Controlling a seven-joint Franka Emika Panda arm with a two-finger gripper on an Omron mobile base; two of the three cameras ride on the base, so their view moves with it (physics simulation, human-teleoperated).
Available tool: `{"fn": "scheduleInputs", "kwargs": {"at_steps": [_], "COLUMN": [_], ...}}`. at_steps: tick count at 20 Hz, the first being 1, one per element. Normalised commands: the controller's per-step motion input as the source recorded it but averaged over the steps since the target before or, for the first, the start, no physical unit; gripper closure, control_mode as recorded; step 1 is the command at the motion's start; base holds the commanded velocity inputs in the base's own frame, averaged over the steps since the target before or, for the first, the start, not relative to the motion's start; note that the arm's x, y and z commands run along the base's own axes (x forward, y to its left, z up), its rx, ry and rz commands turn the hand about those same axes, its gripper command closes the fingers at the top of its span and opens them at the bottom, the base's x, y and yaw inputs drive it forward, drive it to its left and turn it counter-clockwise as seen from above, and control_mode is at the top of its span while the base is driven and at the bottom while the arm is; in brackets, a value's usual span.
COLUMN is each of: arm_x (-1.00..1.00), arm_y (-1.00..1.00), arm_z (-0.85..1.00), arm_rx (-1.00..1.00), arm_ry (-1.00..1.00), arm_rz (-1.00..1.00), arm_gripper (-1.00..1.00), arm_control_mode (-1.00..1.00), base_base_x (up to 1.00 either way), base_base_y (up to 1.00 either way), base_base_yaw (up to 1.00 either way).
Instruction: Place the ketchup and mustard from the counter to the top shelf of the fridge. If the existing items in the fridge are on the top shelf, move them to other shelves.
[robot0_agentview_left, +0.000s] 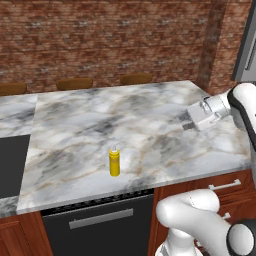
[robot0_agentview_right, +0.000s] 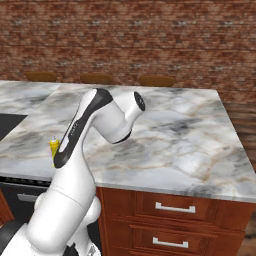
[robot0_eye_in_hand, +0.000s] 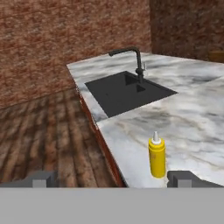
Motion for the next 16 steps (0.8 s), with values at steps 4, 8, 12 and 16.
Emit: {"fn": "scheduleInputs", "kwargs": {"at_steps": [4, 8, 12, 16], "arm_x": [0.26, 0.08, 0.00, -0.01], "arm_y": [0.74, 0.78, 0.54, 0.04], "arm_z": [-0.52, -0.47, -0.43, -0.53], "arm_rx": [0.02, 0.00, 0.00, 0.05], "arm_ry": [-0.01, -0.01, 0.00, 0.00], "arm_rz": [0.24, 0.16, 0.15, 0.11], "arm_gripper": [-1.00, -1.00, -1.00, -1.00], "arm_control_mode": [-1.00, -1.00, -1.00, -1.00], "base_base_x": [0.00, 0.00, 0.00, 0.00], "base_base_y": [0.00, 0.00, 0.00, 0.00], "base_base_yaw": [0.00, 0.00, 0.00, 0.00]}}
